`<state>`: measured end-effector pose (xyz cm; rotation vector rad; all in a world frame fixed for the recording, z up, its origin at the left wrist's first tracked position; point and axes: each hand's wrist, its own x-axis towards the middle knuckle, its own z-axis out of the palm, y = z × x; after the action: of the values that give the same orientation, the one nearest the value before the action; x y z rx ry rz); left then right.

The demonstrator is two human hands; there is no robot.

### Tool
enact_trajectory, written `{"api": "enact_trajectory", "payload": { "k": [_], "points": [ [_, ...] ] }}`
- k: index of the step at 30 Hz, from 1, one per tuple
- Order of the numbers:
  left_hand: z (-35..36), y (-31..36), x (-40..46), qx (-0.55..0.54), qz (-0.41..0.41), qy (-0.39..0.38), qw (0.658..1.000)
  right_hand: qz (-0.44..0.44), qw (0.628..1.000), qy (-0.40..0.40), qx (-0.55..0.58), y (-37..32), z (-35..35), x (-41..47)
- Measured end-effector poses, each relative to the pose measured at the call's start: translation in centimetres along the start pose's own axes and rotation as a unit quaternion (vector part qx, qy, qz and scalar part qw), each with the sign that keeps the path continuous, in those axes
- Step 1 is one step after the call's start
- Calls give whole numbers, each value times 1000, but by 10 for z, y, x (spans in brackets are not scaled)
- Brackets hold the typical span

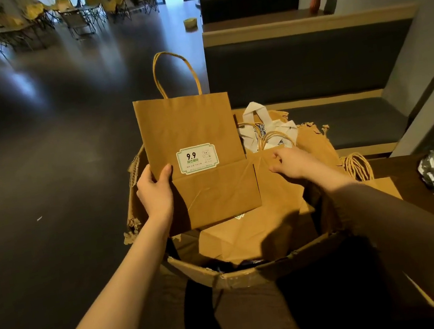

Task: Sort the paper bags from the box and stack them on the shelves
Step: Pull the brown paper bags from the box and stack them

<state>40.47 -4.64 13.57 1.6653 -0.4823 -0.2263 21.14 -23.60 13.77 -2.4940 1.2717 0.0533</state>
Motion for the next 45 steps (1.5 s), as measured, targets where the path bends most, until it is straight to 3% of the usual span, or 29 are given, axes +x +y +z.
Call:
{"api": "enact_trajectory", "payload": {
  "k": [9,14,17,21,27,29,33,37,40,45],
  "points": [
    [5,20,-3,-35,4,43,998,27,954,298,29,-7,-64,-67],
    [14,33,-9,-42,-11,22,999,23,913,400,77,-7,-81,-100],
    [18,39,-15,-50,-23,-8,998,1,881,434,189,-4,-83,-104],
    [23,49,-17,-86,-62,-48,993,-38,828,377,412,0,-79,-96],
    [14,56,-10,-240,-181,-93,949,-37,778,275,564,1,-58,-86],
    [10,58,-11,-260,-187,-120,940,-42,783,234,575,2,-52,-85],
    [11,62,-15,-243,-158,-141,947,-44,833,155,530,-4,-37,-77],
    [15,66,-14,-245,-163,-117,948,-24,826,184,533,-19,-27,-73],
    [12,61,-11,-171,-82,-157,969,-30,826,209,523,-24,-24,-71],
    [5,46,-6,-161,-94,-159,969,-54,851,173,493,-24,-18,-62]
  ]
}}
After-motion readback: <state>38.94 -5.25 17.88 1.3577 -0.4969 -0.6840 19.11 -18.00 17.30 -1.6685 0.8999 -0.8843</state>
